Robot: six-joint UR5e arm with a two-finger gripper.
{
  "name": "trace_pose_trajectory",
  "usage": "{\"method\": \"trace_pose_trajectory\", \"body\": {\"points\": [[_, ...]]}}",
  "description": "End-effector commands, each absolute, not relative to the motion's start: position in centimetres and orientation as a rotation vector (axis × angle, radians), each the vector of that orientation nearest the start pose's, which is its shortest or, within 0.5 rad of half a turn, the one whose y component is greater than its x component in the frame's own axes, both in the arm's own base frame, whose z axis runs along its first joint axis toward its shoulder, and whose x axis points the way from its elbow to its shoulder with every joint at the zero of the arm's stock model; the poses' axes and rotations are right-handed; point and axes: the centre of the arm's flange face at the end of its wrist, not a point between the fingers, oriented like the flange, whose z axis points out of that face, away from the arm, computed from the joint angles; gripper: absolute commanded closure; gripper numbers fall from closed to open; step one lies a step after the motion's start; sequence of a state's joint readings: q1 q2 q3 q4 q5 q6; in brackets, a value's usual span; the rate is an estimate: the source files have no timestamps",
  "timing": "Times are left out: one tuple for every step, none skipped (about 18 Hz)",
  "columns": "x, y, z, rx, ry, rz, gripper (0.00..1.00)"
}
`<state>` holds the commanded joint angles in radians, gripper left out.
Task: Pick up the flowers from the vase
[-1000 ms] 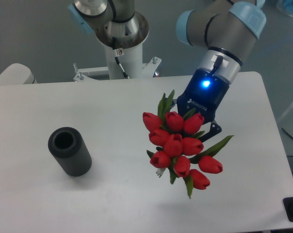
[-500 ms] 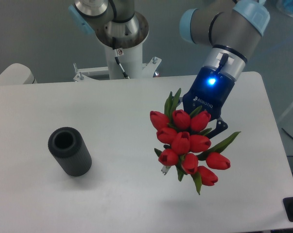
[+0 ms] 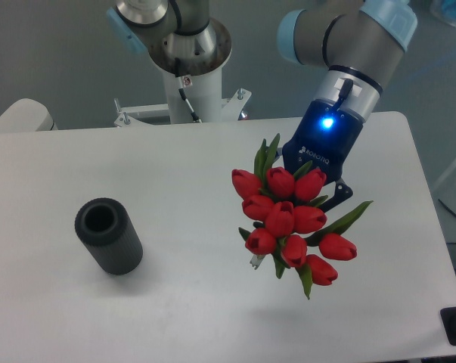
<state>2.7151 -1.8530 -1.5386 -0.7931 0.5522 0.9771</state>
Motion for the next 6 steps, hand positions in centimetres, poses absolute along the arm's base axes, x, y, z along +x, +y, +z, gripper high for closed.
{"method": "trace_pose_trajectory", "body": {"points": [[-46.59,45.12,47.87,-2.038,0.135,-0.074,0.69],[-46.61,45.12,47.93,-2.038,0.134,-0.073,0.69],[-46.71,45.17,48.12,-2.037,0.134,-0.071,0.69],[-46.78,45.20,48.18,-2.037,0.135,-0.070,0.69],[-46.79,45.21,48.34,-2.035,0.137,-0.068,0.69],[-46.77,45.19,48.11,-2.037,0.134,-0.071,0.69]]}}
